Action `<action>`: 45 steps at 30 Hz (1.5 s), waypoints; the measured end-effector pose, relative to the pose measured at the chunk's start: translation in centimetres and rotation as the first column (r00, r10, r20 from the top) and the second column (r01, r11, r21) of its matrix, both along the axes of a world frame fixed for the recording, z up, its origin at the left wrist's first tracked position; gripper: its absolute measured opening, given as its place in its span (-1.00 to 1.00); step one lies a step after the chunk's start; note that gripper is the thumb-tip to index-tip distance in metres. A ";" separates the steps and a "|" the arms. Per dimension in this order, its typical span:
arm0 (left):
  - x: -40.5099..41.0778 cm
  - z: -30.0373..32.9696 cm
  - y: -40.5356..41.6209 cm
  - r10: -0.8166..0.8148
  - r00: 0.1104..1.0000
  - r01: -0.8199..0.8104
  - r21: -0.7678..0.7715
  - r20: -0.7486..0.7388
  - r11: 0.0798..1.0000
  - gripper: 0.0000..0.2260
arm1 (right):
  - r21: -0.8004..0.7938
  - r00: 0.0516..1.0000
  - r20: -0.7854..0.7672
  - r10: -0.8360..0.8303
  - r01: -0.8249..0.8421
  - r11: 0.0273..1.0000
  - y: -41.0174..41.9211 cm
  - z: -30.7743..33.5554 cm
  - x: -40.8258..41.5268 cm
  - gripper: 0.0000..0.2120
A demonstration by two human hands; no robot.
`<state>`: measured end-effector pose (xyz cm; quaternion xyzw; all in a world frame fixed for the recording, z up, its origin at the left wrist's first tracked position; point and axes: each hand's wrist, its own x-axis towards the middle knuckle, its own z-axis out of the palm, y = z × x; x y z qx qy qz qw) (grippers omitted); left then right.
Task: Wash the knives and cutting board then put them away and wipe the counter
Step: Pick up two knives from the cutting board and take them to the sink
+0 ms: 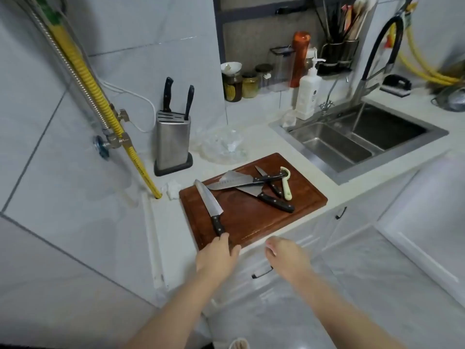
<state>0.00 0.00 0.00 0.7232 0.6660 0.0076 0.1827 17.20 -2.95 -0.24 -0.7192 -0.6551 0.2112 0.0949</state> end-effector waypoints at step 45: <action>-2.3 -4.8 13.6 0.456 0.869 -0.400 -0.268 0.193 0.876 -0.68 | -0.025 0.939 0.257 0.229 -0.230 0.973 25.6 -2.9 3.9 -0.59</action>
